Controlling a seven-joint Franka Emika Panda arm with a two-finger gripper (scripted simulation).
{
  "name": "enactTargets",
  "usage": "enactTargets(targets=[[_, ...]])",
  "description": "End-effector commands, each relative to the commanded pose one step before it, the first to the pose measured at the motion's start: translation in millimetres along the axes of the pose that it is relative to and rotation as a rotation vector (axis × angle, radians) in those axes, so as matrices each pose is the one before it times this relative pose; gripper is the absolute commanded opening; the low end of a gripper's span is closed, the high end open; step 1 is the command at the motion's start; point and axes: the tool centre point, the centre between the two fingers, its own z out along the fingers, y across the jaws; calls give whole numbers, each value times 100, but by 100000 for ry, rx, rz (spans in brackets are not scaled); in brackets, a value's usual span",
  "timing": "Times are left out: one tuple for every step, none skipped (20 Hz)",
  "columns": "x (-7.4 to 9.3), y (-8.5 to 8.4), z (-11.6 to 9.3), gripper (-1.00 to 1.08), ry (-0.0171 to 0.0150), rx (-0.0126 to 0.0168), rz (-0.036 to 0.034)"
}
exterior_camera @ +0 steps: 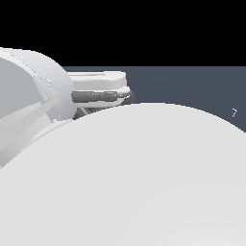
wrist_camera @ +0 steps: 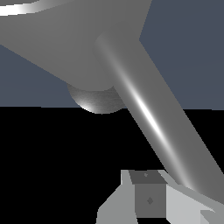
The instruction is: Turn on the faucet by rotating a designated handle.
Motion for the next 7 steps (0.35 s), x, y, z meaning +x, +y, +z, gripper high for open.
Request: enactTargets(targets=[[799,1087,458,-100,2897,-1761,561],[-122,305,-3,-100,-341,-261,114],[-122,304,-3,-100,-342,-261,113],[-122,304,-2,-100,-342,-261,112],[-122,303,-2,-100,-343,-261,111],[-123,303,-2,-100,-346,-262,109],[0,0,0,-100,0,0,0]])
